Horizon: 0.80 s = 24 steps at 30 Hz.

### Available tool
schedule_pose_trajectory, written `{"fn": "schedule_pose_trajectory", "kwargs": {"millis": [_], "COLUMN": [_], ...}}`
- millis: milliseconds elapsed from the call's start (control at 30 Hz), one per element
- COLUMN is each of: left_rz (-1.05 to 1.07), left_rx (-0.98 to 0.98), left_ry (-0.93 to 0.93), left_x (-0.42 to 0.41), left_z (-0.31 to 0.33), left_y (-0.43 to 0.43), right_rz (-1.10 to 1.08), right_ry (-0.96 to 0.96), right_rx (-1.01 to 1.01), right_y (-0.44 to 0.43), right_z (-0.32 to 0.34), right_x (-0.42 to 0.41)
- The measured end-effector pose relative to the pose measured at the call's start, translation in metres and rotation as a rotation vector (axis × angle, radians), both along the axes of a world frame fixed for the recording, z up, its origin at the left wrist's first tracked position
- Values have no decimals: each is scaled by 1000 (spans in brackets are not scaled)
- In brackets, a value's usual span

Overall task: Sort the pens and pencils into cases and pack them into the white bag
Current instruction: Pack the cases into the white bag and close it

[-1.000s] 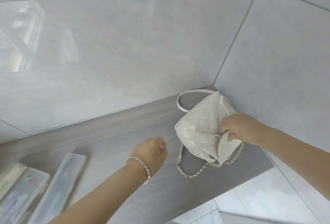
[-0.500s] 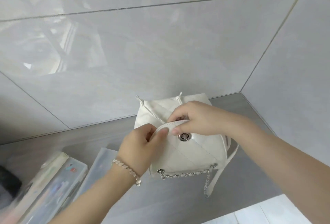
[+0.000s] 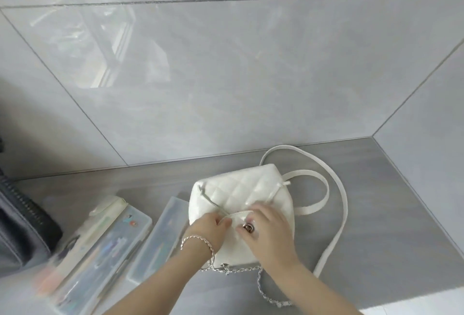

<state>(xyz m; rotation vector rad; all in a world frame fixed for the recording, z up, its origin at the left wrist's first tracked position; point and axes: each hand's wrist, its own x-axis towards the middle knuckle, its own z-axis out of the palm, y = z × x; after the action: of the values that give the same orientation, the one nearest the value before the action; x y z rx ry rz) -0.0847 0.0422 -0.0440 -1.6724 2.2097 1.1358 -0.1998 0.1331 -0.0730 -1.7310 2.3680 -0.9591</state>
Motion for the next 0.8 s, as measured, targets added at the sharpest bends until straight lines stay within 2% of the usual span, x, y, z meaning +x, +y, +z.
{"fn": "schedule_pose_trajectory", "kwargs": {"millis": [200, 367, 633, 800], "left_rz": [-28, -33, -38, -53], "left_rx": [103, 121, 64, 35], "left_ry": [-21, -9, -43, -61], "left_x": [-10, -7, -7, -6], "left_z": [-7, -11, -15, -13], "left_y": [0, 1, 6, 8], "right_rz": [1, 79, 150, 365], "right_ry": [-97, -7, 119, 119], "right_rx": [-107, -188, -184, -118], "right_y": [17, 14, 13, 7], "right_z": [-35, -36, -40, -35], "right_x": [-5, -4, -11, -24]}}
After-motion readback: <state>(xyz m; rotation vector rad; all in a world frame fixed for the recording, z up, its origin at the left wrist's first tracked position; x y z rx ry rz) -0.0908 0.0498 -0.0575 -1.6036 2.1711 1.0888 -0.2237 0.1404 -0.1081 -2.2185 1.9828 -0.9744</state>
